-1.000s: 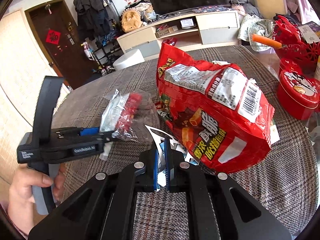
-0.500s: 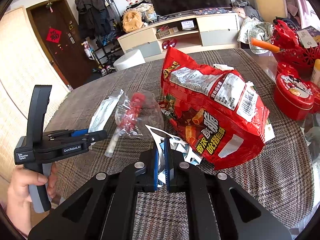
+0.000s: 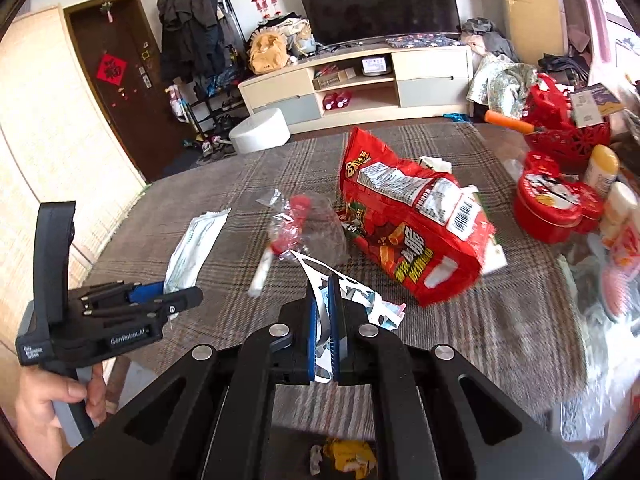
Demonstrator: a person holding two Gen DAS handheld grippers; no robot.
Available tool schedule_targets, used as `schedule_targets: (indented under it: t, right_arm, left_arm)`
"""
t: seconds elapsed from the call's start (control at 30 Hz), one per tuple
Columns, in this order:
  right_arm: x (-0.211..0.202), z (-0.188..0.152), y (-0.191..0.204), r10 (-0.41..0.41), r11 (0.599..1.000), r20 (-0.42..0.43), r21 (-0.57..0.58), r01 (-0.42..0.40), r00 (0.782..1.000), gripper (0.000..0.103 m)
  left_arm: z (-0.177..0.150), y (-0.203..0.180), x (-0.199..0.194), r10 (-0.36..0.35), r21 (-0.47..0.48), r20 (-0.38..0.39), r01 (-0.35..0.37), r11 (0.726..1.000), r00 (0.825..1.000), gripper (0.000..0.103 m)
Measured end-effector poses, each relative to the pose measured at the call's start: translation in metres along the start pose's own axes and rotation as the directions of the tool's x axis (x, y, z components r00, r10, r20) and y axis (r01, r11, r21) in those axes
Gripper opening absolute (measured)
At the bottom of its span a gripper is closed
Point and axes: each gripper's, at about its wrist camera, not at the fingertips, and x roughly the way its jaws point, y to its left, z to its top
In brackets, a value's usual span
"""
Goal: Collect trash
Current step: 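Lower the tags and packet into the grey bin and open both tools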
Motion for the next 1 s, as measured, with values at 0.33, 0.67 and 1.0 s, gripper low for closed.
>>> schedule_targets:
  t: [0.33,0.67,1.0]
  right_arm:
    - [-0.082,-0.066,0.020,-0.042,0.997,-0.018,0.066,0.043,0.999,0.007]
    - [-0.078,-0.149,0.013,-0.065,0.989,-0.126,0.125,0.081,0.990,0.007]
    - [-0.016,-0.207,-0.005,-0.035,0.977,-0.250,0.194,0.086,0.968,0.007]
  left_arm:
    - [-0.082,-0.046,-0.087,-0.075,0.045,0.047,0.073,0.996,0.996,0.035]
    - [-0.185,-0.073,-0.060,-0.139,0.042,-0.061,0.141,0.989,0.988,0.035]
    - [-0.240,-0.075,0.014,-0.157,0.025,-0.194,0.165,0.986,0.968,0.035]
